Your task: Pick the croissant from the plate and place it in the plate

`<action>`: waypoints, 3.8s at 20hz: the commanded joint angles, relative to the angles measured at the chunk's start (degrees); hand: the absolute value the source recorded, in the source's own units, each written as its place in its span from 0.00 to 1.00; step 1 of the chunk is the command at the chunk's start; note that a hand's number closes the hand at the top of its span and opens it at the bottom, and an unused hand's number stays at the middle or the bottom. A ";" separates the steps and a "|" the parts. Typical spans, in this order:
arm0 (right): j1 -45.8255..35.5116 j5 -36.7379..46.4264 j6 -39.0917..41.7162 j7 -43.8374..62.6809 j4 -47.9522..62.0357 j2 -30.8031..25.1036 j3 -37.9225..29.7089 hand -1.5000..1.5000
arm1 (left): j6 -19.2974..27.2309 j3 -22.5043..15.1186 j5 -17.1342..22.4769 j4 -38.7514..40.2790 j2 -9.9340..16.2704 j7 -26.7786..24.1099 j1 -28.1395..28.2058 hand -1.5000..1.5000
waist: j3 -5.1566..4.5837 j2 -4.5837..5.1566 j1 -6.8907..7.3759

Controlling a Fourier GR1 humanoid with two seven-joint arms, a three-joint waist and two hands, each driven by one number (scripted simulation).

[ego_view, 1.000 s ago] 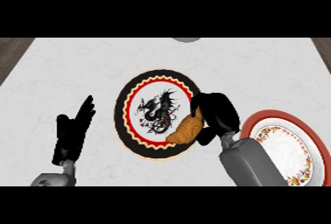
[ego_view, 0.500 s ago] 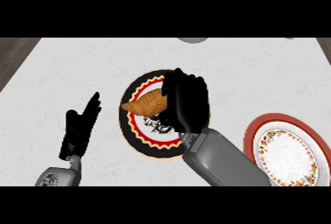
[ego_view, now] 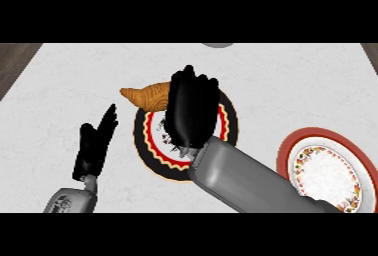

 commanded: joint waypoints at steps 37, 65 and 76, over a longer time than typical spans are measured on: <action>9.01 -38.33 -40.63 -25.05 6.40 0.76 -5.60 0.00 | -0.83 4.75 1.59 -1.35 1.89 -0.05 3.04 0.50 | 0.26 -0.24 -4.95; 15.52 -54.29 -47.94 -45.36 14.70 0.76 1.33 0.00 | -2.58 6.88 -0.46 -0.14 -0.46 -4.87 5.53 0.50 | 0.17 -0.20 -4.73; 28.75 -43.29 -42.91 -45.30 7.26 -0.01 -3.79 0.00 | -2.96 4.56 -2.16 -9.98 -1.20 2.31 8.75 0.50 | 0.18 -0.29 -5.08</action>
